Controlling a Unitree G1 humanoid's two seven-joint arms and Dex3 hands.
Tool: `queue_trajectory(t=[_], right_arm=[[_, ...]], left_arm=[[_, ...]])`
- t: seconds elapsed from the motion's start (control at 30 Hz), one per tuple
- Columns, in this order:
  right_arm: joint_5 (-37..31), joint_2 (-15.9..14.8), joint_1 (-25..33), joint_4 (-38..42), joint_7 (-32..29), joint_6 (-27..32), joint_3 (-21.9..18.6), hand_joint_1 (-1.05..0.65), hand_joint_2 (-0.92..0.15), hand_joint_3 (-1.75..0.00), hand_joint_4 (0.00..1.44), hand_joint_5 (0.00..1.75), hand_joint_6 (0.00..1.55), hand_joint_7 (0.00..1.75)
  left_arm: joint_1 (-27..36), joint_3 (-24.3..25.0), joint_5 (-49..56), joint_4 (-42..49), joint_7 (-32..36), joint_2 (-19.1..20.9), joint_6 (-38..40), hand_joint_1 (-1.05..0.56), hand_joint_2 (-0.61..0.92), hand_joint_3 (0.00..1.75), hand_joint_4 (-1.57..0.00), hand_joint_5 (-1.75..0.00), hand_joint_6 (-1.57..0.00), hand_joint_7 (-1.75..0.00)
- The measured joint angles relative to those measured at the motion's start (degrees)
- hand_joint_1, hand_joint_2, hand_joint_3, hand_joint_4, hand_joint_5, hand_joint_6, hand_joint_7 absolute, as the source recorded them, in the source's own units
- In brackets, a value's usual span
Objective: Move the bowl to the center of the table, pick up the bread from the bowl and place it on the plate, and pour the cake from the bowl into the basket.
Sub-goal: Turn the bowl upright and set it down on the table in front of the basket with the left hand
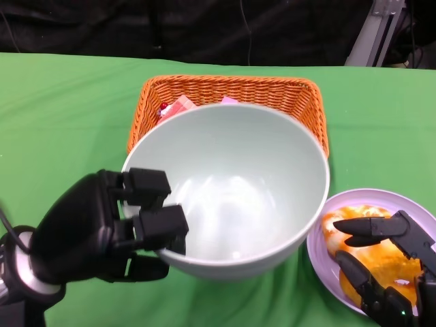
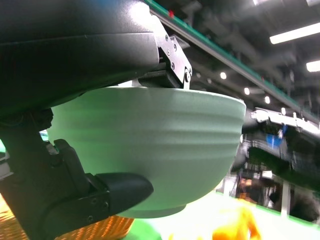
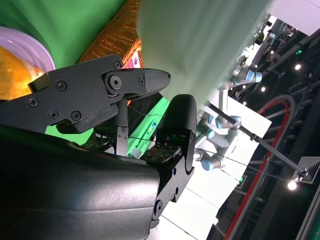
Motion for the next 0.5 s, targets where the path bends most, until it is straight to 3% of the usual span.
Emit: queue_trajectory(t=[0.13, 0.2, 0.3, 0.5], right_arm=[[0.0, 0.0, 0.0, -0.2, 0.0, 0.4, 0.1, -0.29, -0.89, -0.28, 0.53, 1.29, 0.51, 0.96], [0.1, 0.0, 0.0, -0.2, 0.0, 0.4, 0.1, -0.29, -0.89, -0.28, 0.53, 1.3, 0.51, 0.96], [0.1, 0.0, -0.1, -0.1, 0.1, 0.4, 0.1, -0.3, -0.89, -0.28, 0.53, 1.3, 0.51, 0.96], [0.1, 0.0, 0.0, -0.1, 0.3, 0.4, 0.1, -0.31, -0.89, -0.28, 0.53, 1.29, 0.51, 0.97]], left_arm=[[0.6, 1.6, 11.7, -2.6, 7.0, 0.3, -0.9, -0.27, 0.78, 0.28, -0.99, -1.75, -0.73, -1.74], [1.2, 0.2, 18.7, -4.2, 13.5, 1.3, 0.6, -0.26, 0.82, 0.2, -0.97, -1.75, -0.72, -1.74], [1.4, -7.1, 27.8, -5.5, 25.6, 5.2, 7.3, -0.19, 0.83, 0.15, -0.95, -1.75, -0.65, -1.75], [-2.0, -30.3, 44.3, -0.7, 49.9, 15.3, 26.5, -0.17, 0.8, 0.12, -0.94, -1.75, -0.65, -1.73]])
